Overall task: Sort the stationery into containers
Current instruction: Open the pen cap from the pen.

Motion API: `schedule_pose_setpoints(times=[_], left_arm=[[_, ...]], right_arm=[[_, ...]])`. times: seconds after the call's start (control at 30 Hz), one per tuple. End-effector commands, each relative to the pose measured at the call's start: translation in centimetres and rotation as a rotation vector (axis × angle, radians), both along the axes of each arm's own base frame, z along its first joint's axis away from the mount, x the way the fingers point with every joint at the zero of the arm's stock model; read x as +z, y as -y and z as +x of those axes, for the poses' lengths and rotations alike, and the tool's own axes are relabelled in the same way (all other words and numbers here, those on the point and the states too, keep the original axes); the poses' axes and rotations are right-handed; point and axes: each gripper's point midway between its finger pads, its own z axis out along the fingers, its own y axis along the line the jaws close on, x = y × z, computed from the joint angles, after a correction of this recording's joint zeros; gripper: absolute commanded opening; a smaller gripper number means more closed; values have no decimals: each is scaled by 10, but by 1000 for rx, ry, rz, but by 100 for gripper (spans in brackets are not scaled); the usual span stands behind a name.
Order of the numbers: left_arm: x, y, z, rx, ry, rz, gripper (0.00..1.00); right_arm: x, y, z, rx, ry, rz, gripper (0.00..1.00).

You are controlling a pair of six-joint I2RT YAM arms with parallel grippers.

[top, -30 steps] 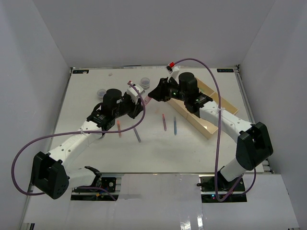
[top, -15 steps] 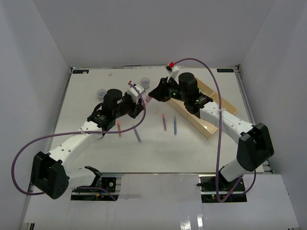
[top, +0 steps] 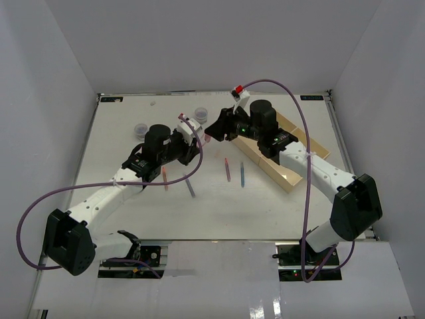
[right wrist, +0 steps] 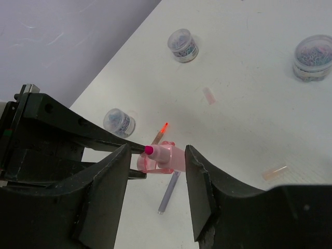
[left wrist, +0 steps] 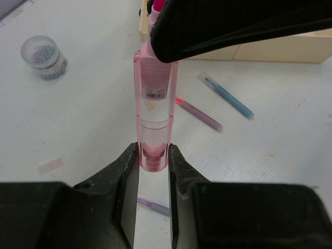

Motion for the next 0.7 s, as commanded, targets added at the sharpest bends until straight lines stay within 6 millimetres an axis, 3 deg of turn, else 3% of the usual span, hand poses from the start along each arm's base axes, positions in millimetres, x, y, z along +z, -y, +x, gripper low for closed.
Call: schedule_pose_setpoints(times=[0.0, 0.67], left_arm=[[3, 0, -1, 0, 13, -3, 12], [3, 1, -1, 8, -1, -13, 11]], right_arm=[[42, -3, -8, 42, 96, 61, 53], [44, -16, -30, 145, 101, 75, 60]])
